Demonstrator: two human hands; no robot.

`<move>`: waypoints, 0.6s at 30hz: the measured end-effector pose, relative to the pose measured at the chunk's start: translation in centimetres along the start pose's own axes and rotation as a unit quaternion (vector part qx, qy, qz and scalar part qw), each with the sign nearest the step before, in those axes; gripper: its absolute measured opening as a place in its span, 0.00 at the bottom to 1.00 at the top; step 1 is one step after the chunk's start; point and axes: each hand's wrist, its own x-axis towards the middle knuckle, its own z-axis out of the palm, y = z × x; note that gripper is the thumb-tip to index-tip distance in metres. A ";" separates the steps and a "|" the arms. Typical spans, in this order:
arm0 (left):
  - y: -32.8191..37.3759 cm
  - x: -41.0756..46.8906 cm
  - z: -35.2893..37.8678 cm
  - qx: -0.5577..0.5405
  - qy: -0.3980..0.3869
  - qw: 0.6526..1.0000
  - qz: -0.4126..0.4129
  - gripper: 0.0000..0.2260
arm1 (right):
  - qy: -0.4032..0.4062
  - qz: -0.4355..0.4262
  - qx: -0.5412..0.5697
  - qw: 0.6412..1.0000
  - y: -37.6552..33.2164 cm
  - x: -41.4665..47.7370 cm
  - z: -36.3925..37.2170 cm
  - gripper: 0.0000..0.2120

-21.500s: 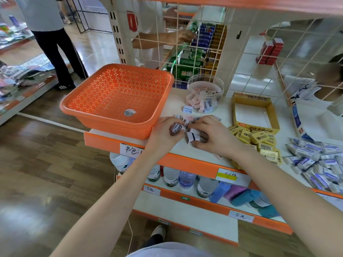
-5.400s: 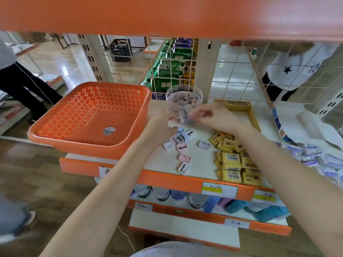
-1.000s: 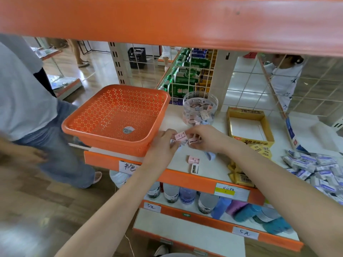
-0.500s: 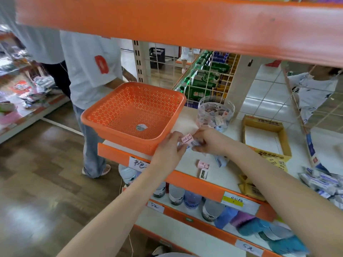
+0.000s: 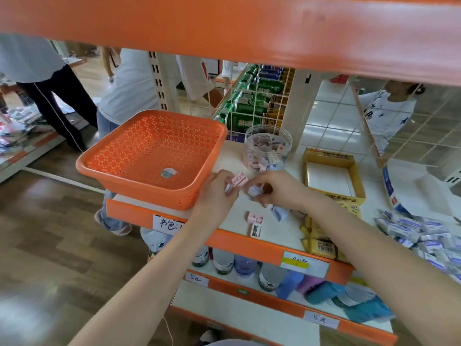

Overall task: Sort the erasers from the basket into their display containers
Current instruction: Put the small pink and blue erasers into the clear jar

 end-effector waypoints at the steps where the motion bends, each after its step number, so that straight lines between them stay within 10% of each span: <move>1: 0.1 0.0 0.0 -0.006 0.004 1.000 0.001 0.11 | 0.007 0.000 -0.002 1.000 0.0 -0.1 -0.2 0.18; 18: 6.2 6.3 -0.1 -0.019 0.046 0.997 0.065 0.12 | 0.225 0.132 0.105 0.960 2.1 0.3 -6.8 0.17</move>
